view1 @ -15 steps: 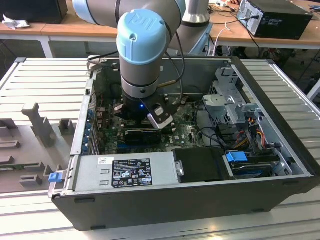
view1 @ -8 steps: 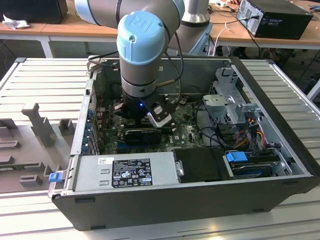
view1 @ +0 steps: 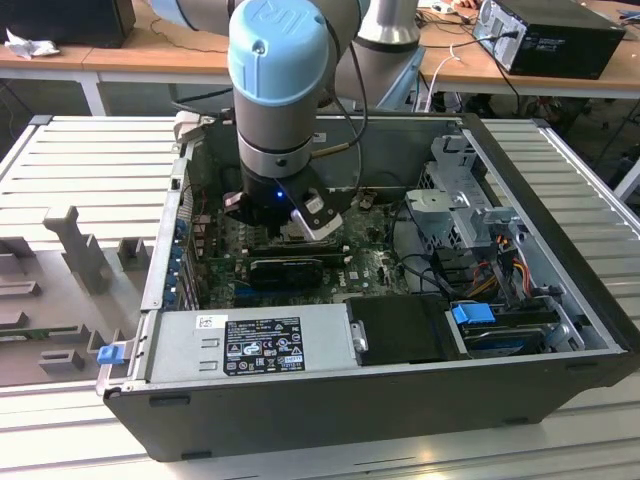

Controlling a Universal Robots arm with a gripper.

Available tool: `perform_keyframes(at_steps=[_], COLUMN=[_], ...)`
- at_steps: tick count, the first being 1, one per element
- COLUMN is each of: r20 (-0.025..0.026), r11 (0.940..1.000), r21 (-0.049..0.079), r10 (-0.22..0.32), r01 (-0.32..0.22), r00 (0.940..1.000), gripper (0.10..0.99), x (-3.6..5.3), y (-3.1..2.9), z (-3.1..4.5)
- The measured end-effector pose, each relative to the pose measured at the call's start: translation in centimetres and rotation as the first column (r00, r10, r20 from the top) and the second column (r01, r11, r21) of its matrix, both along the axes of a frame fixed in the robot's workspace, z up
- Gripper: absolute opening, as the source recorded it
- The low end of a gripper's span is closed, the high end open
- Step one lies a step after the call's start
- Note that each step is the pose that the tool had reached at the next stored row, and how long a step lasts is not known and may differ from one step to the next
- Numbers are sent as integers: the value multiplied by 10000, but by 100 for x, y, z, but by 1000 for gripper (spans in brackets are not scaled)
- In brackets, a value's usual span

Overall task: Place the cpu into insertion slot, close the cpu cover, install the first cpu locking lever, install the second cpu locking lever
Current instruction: 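Install the second cpu locking lever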

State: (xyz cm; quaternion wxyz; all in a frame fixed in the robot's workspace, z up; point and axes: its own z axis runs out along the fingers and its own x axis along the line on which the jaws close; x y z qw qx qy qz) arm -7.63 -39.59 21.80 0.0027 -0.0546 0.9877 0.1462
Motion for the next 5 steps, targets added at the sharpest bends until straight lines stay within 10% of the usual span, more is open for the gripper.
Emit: perform_keyframes(at_steps=[5], r20=[2], r11=[10000], r21=[3], r10=[1], r01=[-1], r00=[10000], gripper=[106], x=[0], y=[0], z=[96])
